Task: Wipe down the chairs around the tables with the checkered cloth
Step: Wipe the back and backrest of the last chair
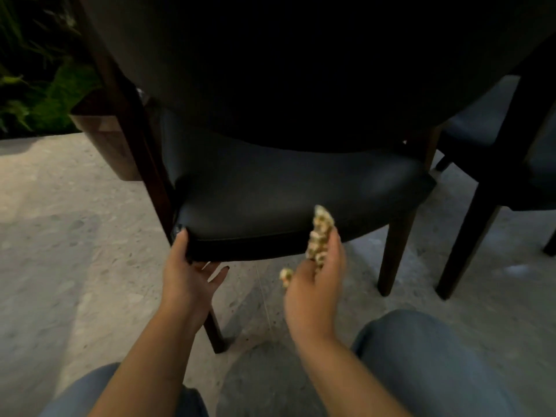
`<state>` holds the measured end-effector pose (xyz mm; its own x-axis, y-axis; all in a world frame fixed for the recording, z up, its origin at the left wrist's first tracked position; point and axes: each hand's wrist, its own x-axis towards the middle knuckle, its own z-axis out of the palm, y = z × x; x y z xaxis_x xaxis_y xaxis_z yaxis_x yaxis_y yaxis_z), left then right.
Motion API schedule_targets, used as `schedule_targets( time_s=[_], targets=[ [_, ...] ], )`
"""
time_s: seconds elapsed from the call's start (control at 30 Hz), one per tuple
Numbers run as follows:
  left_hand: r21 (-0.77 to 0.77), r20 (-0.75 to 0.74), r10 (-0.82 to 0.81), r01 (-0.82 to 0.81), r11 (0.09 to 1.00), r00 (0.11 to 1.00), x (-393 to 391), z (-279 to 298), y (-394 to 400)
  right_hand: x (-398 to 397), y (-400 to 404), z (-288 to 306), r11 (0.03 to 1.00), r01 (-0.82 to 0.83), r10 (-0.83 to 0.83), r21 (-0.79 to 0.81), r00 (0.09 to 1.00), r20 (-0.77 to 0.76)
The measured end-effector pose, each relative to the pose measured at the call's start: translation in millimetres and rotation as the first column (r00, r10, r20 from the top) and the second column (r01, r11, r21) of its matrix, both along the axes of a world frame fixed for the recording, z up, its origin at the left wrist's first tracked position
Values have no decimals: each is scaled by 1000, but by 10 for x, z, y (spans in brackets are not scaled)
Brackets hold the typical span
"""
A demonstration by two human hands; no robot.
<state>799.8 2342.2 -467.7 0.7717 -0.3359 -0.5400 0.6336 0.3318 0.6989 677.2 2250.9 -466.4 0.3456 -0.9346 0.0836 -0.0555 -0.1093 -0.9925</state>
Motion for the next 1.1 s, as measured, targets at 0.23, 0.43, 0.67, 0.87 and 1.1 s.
schedule_targets(
  time_s=[0.23,0.43,0.67,0.87,1.1],
  targets=[
    [-340,-257,14,-104,935,966,79,-77,267,694,192,112,-12,-543,234,-840,815,-530],
    [-332,-204,-44,-27,943,978,48,-73,269,875,-117,-17,-643,-472,27,-602,772,-635],
    [-65,-100,-68,62,996,993,8,-41,116,468,-796,-44,-833,-468,-103,-294,655,-749],
    [-47,14,-149,150,988,989,-92,-32,-33,-201,-1508,11,-615,-670,-22,-417,542,-840],
    [-26,56,-141,142,989,988,-89,-99,-122,-748,-1959,-40,768,-175,-75,-616,930,-359]
  ],
)
